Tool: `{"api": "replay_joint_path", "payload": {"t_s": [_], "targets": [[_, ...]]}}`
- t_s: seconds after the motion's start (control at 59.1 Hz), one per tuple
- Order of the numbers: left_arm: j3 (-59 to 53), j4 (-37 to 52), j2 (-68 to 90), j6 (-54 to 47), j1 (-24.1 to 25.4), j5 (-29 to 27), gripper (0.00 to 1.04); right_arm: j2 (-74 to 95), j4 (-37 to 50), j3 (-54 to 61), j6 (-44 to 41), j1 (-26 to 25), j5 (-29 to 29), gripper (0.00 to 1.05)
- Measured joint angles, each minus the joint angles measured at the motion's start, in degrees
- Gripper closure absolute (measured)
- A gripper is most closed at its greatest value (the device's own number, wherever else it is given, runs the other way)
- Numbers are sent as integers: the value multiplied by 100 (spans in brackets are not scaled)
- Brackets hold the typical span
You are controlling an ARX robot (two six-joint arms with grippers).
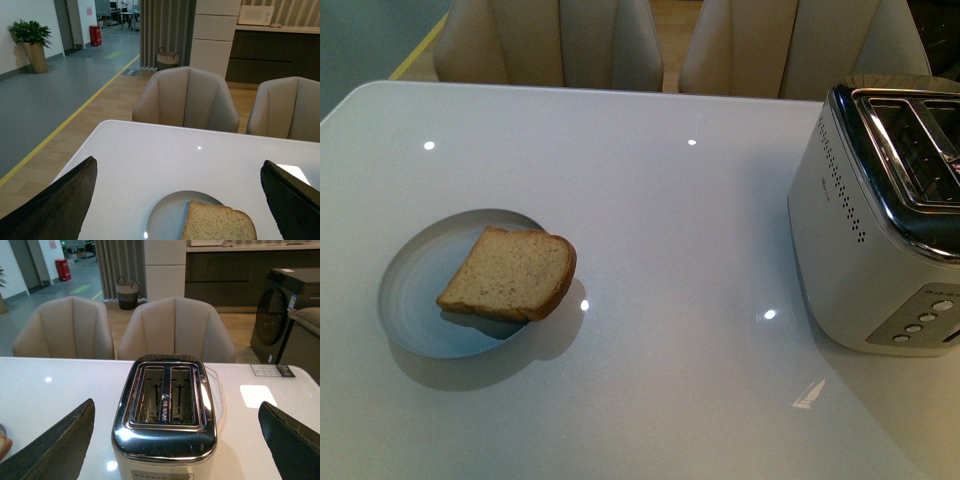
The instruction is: Left arm holds plate, right arm toasts bread
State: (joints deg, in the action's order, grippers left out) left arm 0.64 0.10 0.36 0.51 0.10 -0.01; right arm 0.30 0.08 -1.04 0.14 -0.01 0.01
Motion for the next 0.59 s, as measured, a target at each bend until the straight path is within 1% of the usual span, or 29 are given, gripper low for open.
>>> {"api": "replay_joint_path", "payload": {"t_s": [0.44, 0.474, 0.491, 0.525, 0.559, 0.593], "targets": [[7, -13, 7, 2, 2, 24, 7, 2, 0, 0, 0, 0, 2, 9], [205, -557, 229, 245, 74, 409, 7, 0, 0, 0, 0, 0, 2, 9], [275, -730, 323, 363, 79, 494, 7, 2, 0, 0, 0, 0, 4, 9], [595, -1344, 850, 673, 85, 741, 7, 2, 0, 0, 0, 0, 0, 9], [756, -1530, 1241, 927, 85, 870, 7, 0, 0, 0, 0, 0, 0, 9], [861, -1504, 1602, 1180, 81, 916, 7, 0, 0, 0, 0, 0, -2, 9]]}}
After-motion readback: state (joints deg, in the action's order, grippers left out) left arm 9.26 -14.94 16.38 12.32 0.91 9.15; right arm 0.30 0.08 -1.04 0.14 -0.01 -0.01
